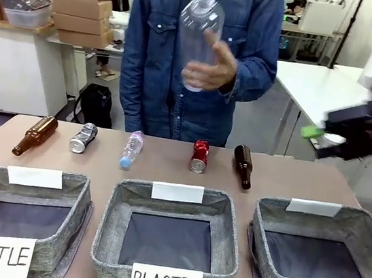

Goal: Sort the can waste into the basket.
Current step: Pick up the can waste from the table and place it in the right Fabric basket.

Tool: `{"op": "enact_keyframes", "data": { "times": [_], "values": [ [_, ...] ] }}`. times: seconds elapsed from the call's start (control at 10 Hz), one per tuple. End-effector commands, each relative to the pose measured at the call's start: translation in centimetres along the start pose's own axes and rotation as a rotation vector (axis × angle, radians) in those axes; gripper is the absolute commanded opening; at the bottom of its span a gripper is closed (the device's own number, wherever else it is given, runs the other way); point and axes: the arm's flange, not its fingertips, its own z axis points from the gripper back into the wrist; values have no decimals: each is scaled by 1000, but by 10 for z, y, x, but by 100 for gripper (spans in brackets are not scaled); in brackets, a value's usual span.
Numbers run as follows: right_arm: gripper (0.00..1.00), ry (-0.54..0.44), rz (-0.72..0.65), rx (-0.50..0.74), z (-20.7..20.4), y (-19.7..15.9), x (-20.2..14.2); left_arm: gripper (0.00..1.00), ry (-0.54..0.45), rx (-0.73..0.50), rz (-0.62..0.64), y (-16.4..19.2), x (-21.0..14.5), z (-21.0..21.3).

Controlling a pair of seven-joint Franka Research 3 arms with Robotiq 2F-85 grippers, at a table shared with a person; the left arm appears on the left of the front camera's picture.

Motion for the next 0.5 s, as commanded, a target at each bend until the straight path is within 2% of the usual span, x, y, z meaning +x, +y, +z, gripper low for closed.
{"op": "enact_keyframes", "data": {
  "times": [0.0, 0.2, 0.4],
  "values": [
    [100, -36, -34, 22, 34, -17, 7, 100, -2, -20, -23, -1, 0, 0],
    [100, -140, -56, 18, 81, -38, -40, 100, -2, -20, -23, -1, 0, 0],
    [100, -230, -83, 11, 103, -52, -72, 100, -2, -20, -23, -1, 0, 0]
  ]
}}
